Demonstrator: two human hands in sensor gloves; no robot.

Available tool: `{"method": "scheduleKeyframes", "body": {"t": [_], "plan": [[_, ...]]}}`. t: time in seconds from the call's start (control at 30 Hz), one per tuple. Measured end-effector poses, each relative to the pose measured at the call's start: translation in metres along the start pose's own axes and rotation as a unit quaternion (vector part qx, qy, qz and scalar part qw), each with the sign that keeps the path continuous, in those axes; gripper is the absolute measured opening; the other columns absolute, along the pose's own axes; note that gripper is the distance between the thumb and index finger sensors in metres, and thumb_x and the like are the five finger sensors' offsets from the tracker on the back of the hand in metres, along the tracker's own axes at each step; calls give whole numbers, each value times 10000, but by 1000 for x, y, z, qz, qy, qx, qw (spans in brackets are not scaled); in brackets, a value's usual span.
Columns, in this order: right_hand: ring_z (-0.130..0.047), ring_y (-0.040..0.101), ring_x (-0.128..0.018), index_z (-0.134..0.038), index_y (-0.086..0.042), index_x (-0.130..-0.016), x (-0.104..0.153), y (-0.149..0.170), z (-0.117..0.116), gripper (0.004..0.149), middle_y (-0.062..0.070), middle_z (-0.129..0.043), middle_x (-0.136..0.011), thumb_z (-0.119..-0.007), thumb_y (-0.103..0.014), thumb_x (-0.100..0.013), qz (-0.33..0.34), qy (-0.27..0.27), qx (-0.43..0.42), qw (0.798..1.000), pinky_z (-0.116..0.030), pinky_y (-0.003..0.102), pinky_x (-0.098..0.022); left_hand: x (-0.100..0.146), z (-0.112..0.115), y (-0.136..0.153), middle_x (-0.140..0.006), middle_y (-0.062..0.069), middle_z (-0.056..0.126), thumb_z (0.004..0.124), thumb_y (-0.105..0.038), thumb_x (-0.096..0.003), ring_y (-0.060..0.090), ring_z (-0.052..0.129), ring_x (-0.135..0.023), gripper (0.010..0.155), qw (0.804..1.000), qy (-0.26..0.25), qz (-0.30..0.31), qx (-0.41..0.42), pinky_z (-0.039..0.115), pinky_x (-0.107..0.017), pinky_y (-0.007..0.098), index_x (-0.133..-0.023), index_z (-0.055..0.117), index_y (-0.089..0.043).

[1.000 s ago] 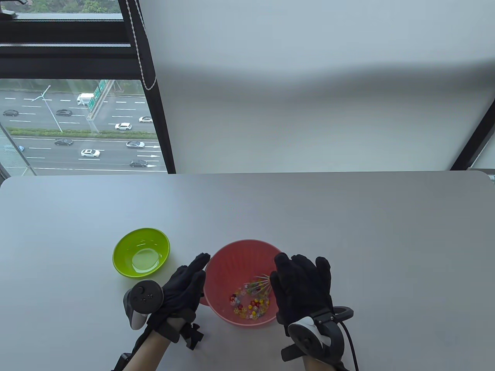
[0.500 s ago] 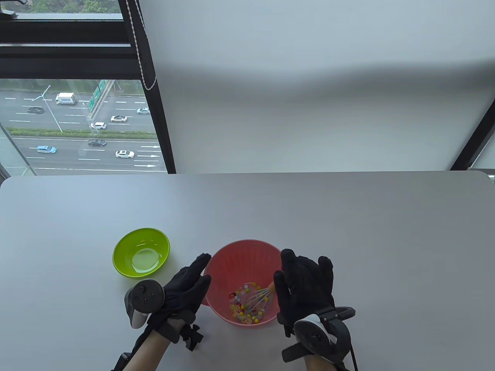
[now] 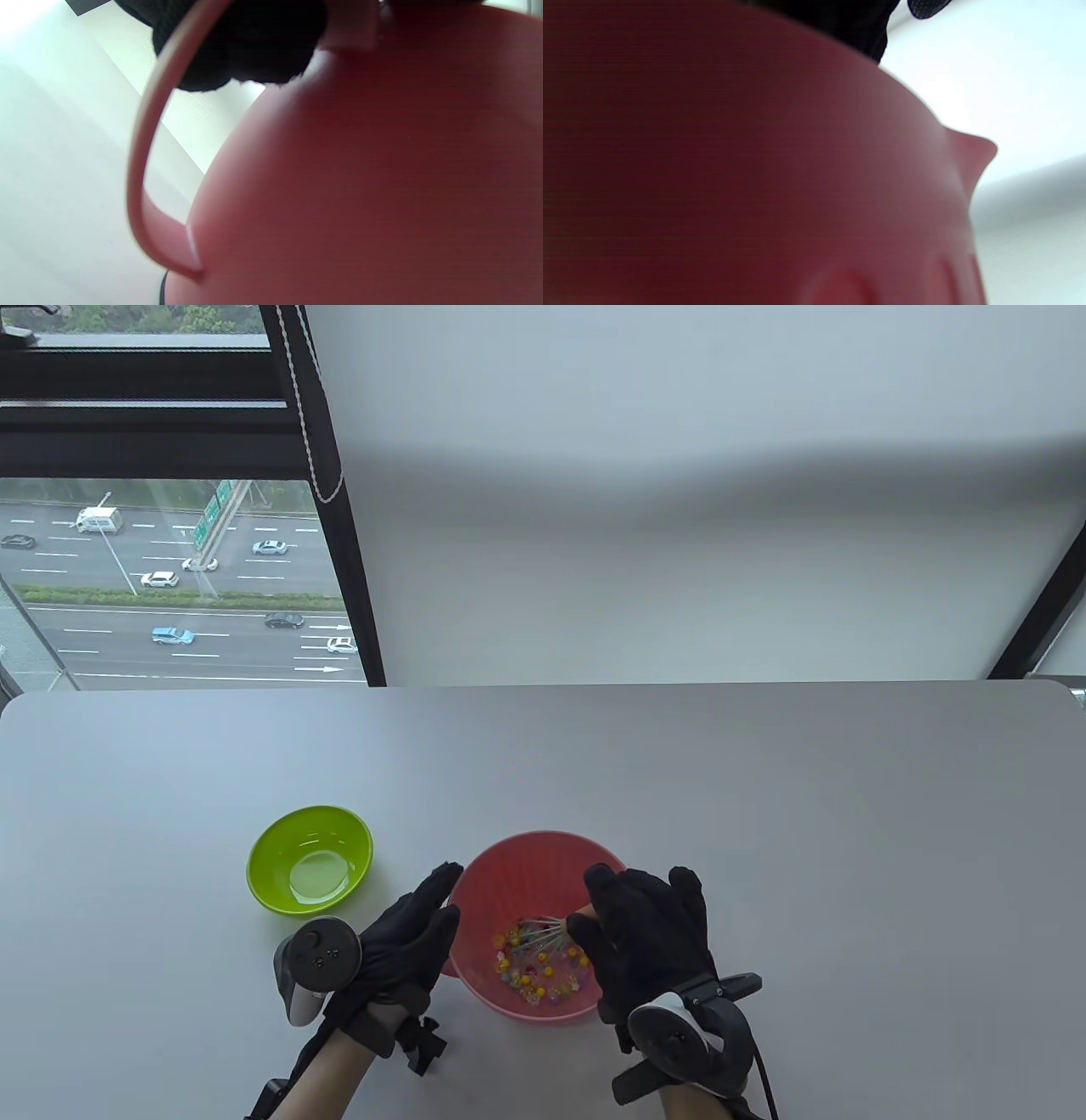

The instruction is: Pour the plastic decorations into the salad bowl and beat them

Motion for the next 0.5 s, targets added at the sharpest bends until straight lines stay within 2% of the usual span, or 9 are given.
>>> {"method": "scheduleKeyframes", "body": {"t": [0.23, 0.5], "plan": [[-762, 180, -911, -499, -419, -1083, 1, 0, 4, 584, -135, -860, -891, -757, -552, -577, 6, 19, 23, 1000, -410, 522, -800, 1, 0, -1, -521, -33, 916, 547, -665, -561, 301, 888, -628, 681, 1000, -5, 6, -4, 509, -770, 578, -1121, 498, -281], [-743, 201, -905, -483, -418, -1093, 0, 5, 10, 552, -119, -856, -857, -698, -542, -601, -6, 37, 21, 999, -384, 523, -797, 0, 1, 0, -519, -17, 917, 533, -692, -540, 317, 883, -624, 706, 1000, 1, 9, 2, 503, -768, 587, -1115, 543, -282]]}}
Point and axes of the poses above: the tracker on the back of each hand, its own y axis roughly to the little-finger side, its own x axis roughly from the fingertips to the wrist, z = x × y, the point moved 1 cm from there along -x, roughly from the wrist to the fingertips
